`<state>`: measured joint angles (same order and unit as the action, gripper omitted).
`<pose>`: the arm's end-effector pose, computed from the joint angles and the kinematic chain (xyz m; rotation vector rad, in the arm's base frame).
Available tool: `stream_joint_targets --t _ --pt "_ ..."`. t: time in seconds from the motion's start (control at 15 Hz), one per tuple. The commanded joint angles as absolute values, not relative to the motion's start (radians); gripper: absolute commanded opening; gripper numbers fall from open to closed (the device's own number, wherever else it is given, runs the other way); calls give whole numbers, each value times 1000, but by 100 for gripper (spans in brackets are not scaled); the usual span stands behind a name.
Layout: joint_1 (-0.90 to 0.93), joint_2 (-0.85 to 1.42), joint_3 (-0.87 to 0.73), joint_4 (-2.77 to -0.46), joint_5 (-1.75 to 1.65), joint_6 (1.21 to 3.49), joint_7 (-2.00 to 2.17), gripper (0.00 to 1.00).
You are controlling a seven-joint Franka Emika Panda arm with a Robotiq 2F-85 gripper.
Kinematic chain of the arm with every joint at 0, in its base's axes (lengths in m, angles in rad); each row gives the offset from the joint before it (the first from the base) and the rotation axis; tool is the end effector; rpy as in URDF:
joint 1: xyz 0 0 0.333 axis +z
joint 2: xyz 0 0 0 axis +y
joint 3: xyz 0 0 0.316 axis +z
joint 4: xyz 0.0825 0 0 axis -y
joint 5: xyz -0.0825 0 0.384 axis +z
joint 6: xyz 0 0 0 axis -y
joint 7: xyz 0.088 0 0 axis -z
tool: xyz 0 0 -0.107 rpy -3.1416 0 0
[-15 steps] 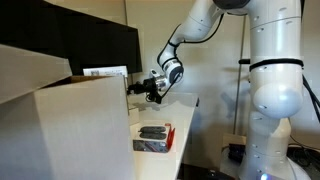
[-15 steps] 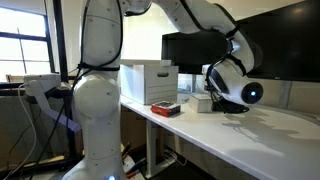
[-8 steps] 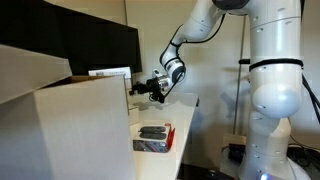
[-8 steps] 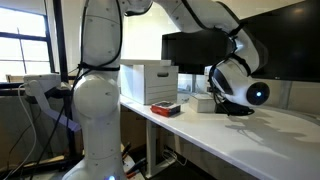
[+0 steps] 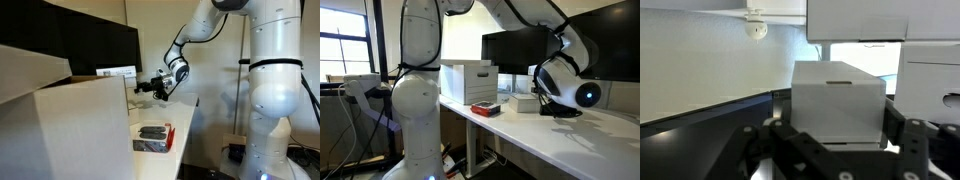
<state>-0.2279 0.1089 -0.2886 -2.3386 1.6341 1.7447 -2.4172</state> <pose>0.4768 -0.1669 0.3180 -1.8081 -0.8469 -1.5838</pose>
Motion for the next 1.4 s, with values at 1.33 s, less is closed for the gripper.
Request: stream_joint_targets --t 1.33 --pt "-390 281 -375 -2125 1427 1390 -2416 58"
